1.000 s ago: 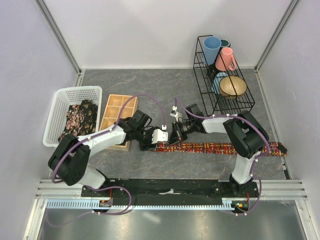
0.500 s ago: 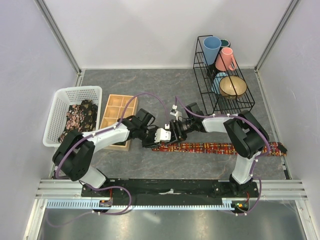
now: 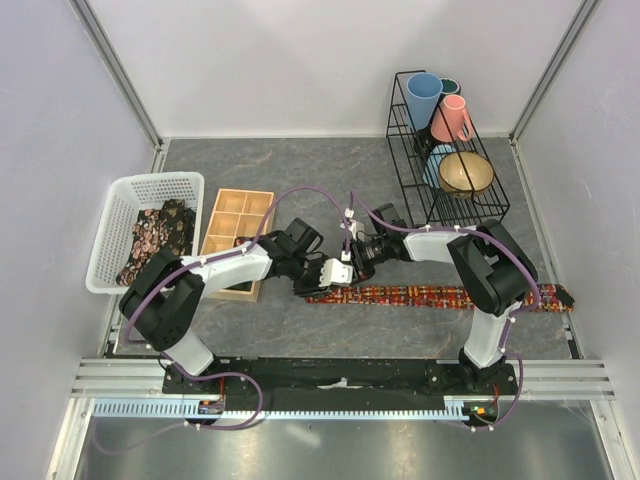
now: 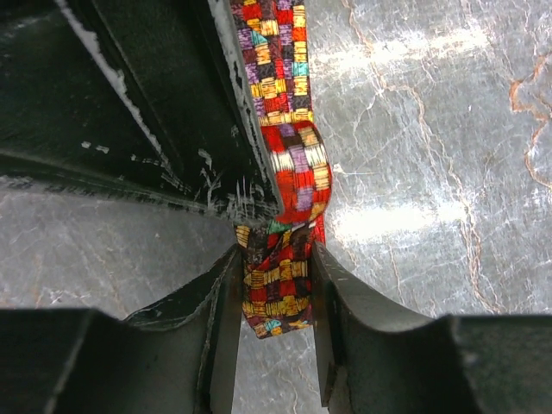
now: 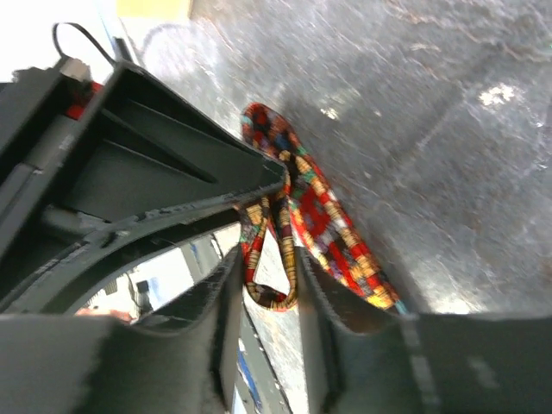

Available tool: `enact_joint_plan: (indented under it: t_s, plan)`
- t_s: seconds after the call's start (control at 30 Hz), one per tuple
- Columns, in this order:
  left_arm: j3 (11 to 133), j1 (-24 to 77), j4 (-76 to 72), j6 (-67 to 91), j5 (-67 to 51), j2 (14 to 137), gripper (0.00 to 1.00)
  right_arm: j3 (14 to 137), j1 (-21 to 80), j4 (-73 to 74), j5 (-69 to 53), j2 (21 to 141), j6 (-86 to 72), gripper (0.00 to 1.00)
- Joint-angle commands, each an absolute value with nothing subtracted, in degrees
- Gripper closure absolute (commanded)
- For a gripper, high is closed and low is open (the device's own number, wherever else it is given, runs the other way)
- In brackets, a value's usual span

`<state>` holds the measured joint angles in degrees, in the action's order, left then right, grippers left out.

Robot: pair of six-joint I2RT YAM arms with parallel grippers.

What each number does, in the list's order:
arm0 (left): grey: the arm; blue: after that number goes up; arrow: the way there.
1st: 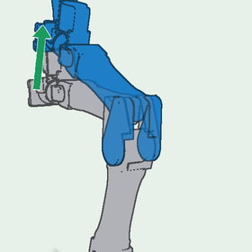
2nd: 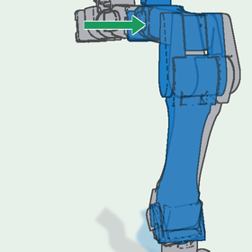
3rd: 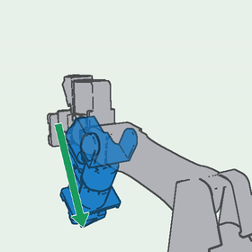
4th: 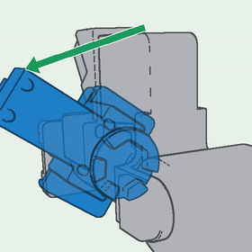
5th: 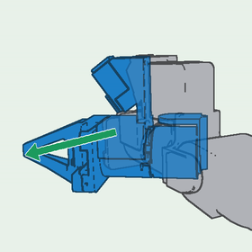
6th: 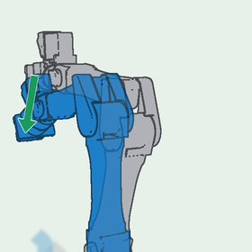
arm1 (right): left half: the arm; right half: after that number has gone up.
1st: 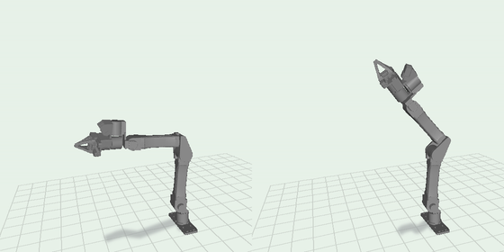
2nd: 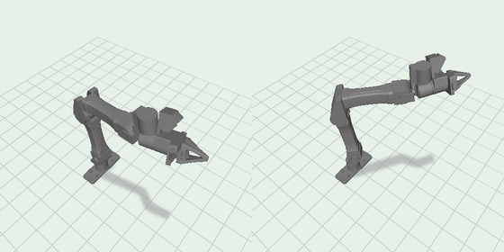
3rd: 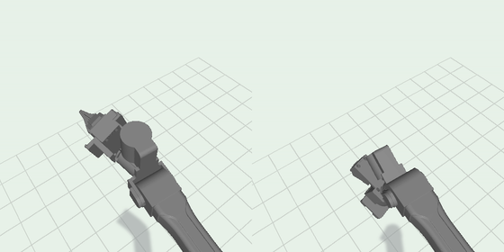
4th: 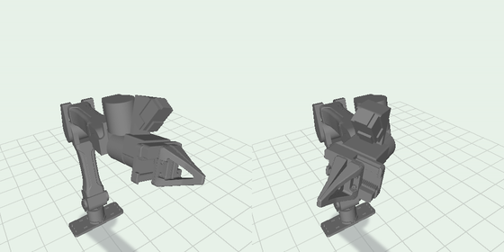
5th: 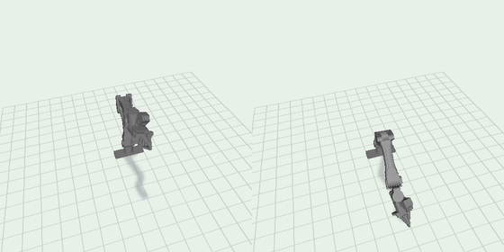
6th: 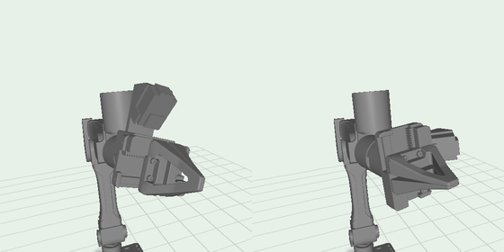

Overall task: Roll the ties
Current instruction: Roll the tie at the center of the board.

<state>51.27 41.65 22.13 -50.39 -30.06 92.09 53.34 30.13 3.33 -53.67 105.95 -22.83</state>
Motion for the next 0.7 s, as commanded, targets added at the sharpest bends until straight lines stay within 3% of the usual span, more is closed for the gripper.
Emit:
enact_joint_plan:
  t_s: [0.0,0.07,0.1,0.2,0.47,0.67]
  plan:
    - [52.5,42.1,20.7,-49.3,-29.4,92.5,0.59,56.3,30.0,9.5,-51.8,107.8,-16.1,0.7]
    - [52.0,42.0,20.9,-49.1,-28.7,92.1,0.56,56.5,30.0,10.9,-50.5,108.4,-13.7,0.76]
    - [51.9,41.9,21.5,-49.1,-28.4,92.0,0.51,56.6,30.0,11.4,-50.1,108.9,-12.9,0.86]
    - [50.8,41.3,22.1,-49.0,-27.6,90.4,0.39,57.0,30.1,12.7,-47.8,109.9,-10.7,1.0]
    - [46.6,38.4,25.0,-52.1,-27.0,87.5,0.29,57.7,30.1,13.3,-45.5,111.2,-9.9,1.0]
    - [48.1,38.3,23.2,-51.2,-28.4,89.5,0.35,58.0,30.1,13.2,-45.3,111.7,-10.2,1.0]
